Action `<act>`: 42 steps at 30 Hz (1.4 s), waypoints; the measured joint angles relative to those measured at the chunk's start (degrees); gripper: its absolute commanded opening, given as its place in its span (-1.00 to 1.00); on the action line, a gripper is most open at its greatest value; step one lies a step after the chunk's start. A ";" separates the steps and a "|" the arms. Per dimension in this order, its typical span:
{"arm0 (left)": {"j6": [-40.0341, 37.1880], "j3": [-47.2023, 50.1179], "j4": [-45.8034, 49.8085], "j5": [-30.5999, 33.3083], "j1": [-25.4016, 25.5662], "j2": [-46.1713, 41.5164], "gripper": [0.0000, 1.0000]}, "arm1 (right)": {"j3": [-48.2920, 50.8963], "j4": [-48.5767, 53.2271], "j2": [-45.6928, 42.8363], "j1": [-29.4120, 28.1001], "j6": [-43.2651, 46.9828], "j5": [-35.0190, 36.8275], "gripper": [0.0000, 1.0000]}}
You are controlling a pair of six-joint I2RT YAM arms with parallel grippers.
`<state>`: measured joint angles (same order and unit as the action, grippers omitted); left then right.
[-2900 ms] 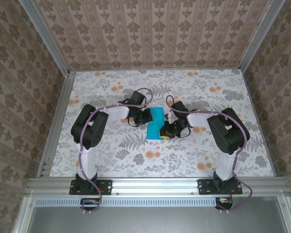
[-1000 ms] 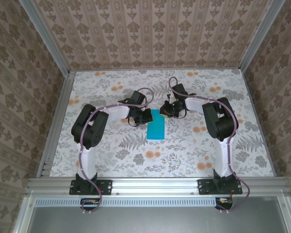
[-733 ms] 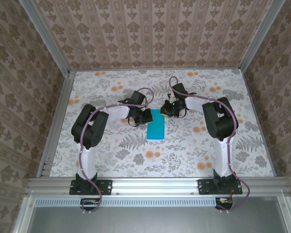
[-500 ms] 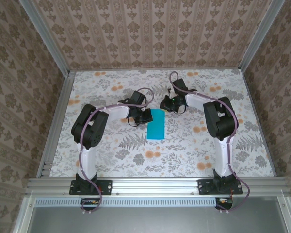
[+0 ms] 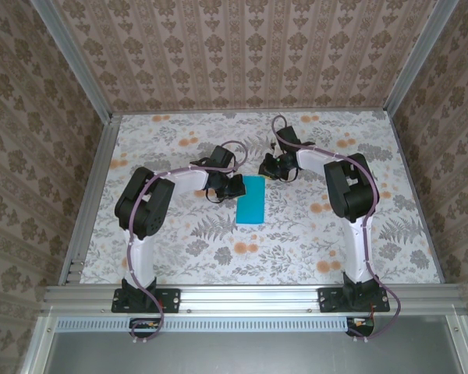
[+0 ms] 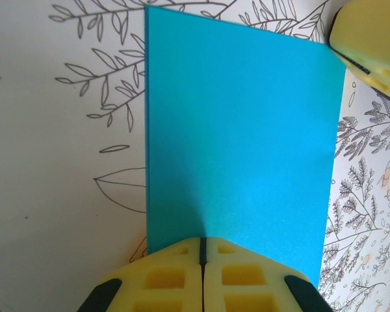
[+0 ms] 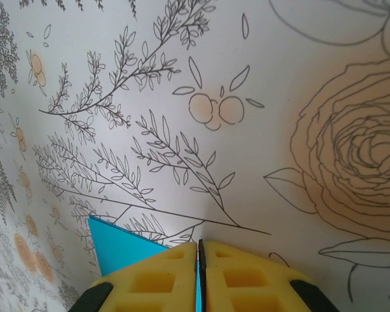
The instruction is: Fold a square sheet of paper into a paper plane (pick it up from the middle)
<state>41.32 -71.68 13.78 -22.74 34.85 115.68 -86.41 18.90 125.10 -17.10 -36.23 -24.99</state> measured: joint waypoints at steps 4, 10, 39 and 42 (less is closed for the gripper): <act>-0.52 0.00 -0.02 0.00 0.00 0.00 -0.86 | 0.59 0.07 -1.18 0.15 0.26 -0.09 -0.69; -2.16 -0.68 0.85 0.24 0.00 0.00 -0.84 | 10.27 -2.21 -9.90 -0.04 0.22 -2.97 -0.68; -8.57 -3.65 5.79 3.52 -1.20 -2.32 -0.62 | 28.06 -13.44 -17.35 -11.96 -11.26 -3.67 -0.70; -6.03 2.03 2.93 4.37 -1.25 -7.10 -0.62 | 28.15 -15.67 -17.07 -13.55 -14.38 -1.84 -0.71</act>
<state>35.29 -69.65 16.71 -18.37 33.61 108.57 -58.26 3.22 108.03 -30.65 -50.61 -26.83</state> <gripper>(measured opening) 0.191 0.146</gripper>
